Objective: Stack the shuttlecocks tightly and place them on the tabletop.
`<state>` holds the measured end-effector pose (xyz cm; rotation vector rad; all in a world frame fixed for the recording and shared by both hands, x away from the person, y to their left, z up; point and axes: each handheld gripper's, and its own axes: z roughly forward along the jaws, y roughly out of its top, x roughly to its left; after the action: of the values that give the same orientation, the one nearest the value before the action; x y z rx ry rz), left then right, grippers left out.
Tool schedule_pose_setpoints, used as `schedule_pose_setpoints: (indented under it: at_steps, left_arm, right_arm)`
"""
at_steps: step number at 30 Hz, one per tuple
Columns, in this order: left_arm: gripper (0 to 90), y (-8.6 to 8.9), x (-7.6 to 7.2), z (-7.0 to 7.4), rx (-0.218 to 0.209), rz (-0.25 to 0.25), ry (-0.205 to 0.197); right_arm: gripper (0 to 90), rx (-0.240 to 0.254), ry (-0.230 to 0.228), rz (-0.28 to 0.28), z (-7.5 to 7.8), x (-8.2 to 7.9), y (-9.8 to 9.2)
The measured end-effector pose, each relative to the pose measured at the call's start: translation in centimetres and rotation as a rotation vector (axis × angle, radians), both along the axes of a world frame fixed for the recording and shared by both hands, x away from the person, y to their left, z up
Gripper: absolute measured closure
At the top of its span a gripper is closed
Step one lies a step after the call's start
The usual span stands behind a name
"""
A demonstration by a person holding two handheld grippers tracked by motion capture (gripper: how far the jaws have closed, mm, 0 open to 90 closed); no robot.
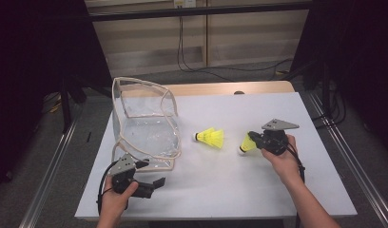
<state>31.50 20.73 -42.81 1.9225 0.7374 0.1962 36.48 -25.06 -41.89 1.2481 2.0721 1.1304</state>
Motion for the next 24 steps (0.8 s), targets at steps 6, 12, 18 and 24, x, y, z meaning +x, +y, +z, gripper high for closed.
schedule_pose_setpoints:
  at_steps: [6,12,18,24]
  left_arm:
    - [3.6,0.0,0.0,0.0,-0.001,0.001,0.001]
    - [3.6,-0.1,0.0,0.0,0.001,0.001,0.000]
    - [3.6,-0.1,0.0,0.0,-0.001,0.001,-0.002]
    - [3.6,-0.1,0.0,0.0,0.001,0.002,-0.002]
  right_arm:
    - [90.0,-0.005,0.006,0.004,-0.1,0.0,-0.2]
    - [90.0,-0.008,0.011,-0.005,-0.3,0.0,-0.7]
    - [90.0,-0.011,0.025,0.003,-0.8,-0.1,-1.0]
    - [90.0,-0.005,0.029,-0.001,-0.9,-0.1,-1.1]
